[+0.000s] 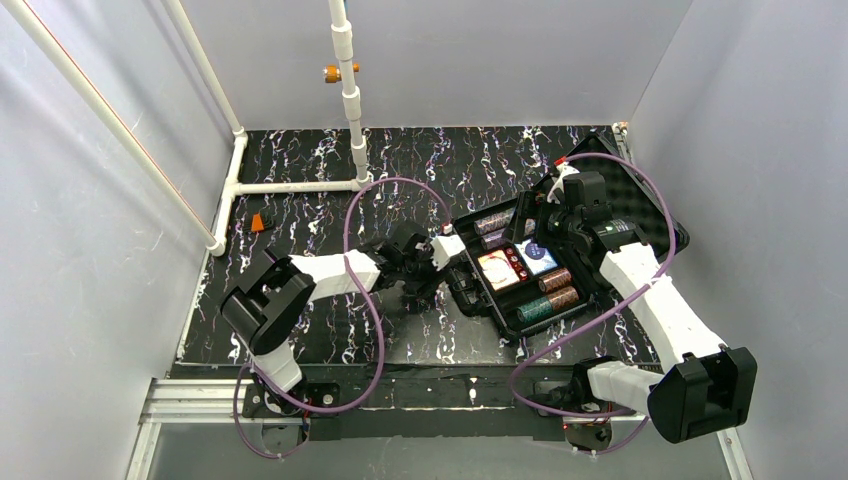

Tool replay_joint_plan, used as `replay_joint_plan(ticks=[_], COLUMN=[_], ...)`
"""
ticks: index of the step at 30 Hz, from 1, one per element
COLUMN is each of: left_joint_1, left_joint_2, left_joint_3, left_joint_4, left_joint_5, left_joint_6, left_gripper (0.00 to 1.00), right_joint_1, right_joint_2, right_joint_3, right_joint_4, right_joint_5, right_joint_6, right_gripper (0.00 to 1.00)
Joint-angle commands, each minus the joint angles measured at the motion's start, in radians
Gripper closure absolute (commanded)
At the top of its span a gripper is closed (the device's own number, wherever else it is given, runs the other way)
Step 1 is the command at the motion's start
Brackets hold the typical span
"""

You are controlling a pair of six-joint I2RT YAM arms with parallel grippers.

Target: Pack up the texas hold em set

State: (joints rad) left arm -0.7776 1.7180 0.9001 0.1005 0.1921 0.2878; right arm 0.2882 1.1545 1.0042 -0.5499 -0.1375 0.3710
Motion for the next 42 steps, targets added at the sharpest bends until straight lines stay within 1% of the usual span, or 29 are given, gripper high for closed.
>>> replay_joint_plan(ticks=[1, 7, 13, 21, 25, 34, 37, 42], left_joint_1=[-0.006, -0.008, -0.012, -0.016, -0.017, -0.022, -0.026, -0.035], left_joint_2=[-0.066, -0.12, -0.168, -0.225, -0.248, -0.288, -0.297, -0.293], left_joint_3=[-0.036, -0.039, -0.046, -0.052, -0.052, -0.05, -0.04, -0.017], left_joint_4=[-0.07, -0.085, -0.095, -0.094, -0.128, -0.128, -0.127, -0.127], left_joint_5=[-0.033, -0.029, -0.031, -0.027, -0.019, -0.005, 0.006, 0.016], left_joint_6=[-0.009, -0.014, -0.01, -0.005, -0.004, -0.004, -0.011, -0.017], left_gripper=[0.83, 0.86, 0.86, 0.87, 0.87, 0.87, 0.87, 0.87], right_joint_1=[-0.004, -0.004, -0.005, -0.004, -0.005, -0.005, -0.004, -0.004], right_joint_2=[-0.016, -0.019, -0.015, -0.016, -0.012, 0.021, 0.025, 0.004], right_joint_3=[0.01, 0.001, -0.005, -0.027, -0.046, -0.089, -0.087, -0.076], right_joint_4=[0.028, 0.043, 0.061, 0.12, 0.156, 0.235, 0.24, 0.24], right_joint_5=[-0.038, -0.065, -0.102, -0.191, -0.237, -0.345, -0.35, -0.314], right_joint_6=[0.017, 0.032, 0.043, 0.066, 0.078, 0.115, 0.117, 0.127], right_gripper=[0.01, 0.02, 0.02, 0.02, 0.02, 0.02, 0.01, 0.02])
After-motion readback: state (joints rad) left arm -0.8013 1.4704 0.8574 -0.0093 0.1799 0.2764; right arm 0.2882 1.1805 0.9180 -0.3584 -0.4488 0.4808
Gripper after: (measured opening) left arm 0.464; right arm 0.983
